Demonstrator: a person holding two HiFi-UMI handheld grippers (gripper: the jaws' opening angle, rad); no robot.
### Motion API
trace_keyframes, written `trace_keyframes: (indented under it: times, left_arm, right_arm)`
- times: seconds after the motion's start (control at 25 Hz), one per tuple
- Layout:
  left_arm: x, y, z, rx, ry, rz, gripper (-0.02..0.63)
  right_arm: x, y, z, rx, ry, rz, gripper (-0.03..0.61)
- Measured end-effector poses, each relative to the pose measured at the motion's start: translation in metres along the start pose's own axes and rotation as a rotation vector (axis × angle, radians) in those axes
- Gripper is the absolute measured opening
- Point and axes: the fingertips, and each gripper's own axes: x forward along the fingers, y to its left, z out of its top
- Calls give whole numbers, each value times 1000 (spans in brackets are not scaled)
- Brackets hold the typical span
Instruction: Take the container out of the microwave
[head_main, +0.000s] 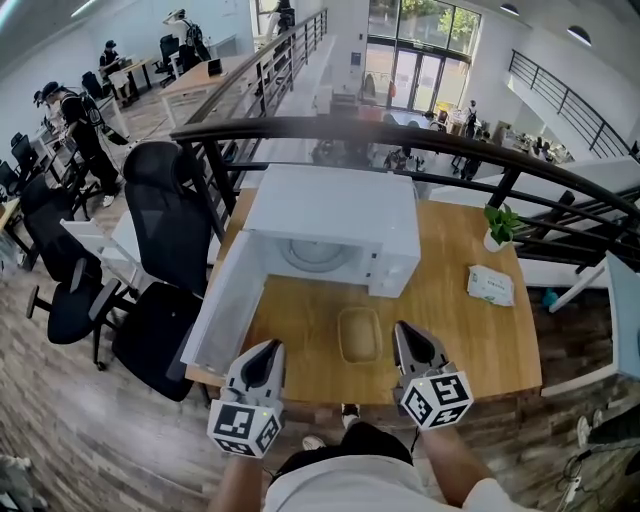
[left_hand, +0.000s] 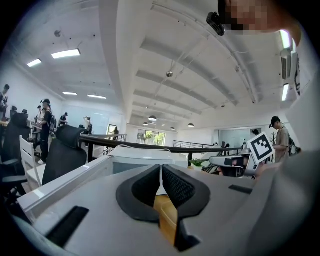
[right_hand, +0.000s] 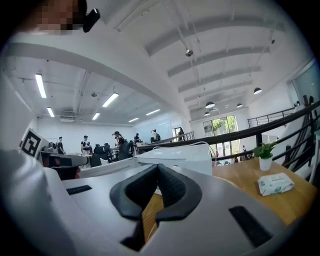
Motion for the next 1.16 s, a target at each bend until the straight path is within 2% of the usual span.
trace_keyframes:
  times: [0.12,0.28,1.16]
  left_arm:
    - [0,4,6,-15,-18,17,44]
    - [1,8,8,-23,-24,30,44]
    - [2,9,-2,-61,-15,-2,44]
  right_arm:
    - [-3,3,11,-39,-33,13,21]
    - [-4,0,18,-35,-29,8,21]
    - [1,3,2,2,2,23,21]
